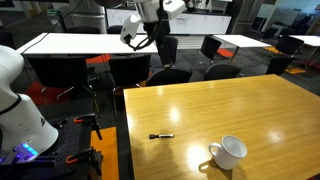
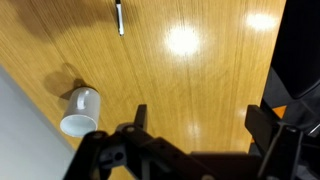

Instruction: Put the sharpie in the mug

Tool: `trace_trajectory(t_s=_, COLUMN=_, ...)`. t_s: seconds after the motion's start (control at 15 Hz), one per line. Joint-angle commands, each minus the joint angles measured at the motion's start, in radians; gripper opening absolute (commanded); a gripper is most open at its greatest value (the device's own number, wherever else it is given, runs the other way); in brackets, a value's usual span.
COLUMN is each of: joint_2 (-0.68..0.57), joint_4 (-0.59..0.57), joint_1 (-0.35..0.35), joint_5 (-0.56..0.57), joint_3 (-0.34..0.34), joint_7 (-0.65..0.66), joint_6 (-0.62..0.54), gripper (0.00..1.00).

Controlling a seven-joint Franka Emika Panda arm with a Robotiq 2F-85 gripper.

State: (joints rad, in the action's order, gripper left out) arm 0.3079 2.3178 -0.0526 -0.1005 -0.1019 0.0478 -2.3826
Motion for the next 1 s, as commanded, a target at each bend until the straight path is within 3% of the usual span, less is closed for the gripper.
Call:
trace_trajectory(t_s=0.0, joint_2=-0.062, joint_4=0.005, joint_1=-0.055, joint_5=0.051, joint_3=0.027, joint_7=0.141, joint_6=-0.095, gripper=1.0)
trace_trajectory(t_s=0.67, joint_2=-0.237, joint_4=-0.05, joint_1=-0.102, joint_5=0.058, joint_3=-0.019, joint_7=0.157, joint_6=-0.073, gripper=1.0)
trace_trajectory(t_s=0.93, joint_2=-0.237, joint_4=-0.029, joint_1=-0.099, joint_5=0.05, joint_3=-0.028, joint_7=0.145, joint_6=-0.08, gripper=1.0)
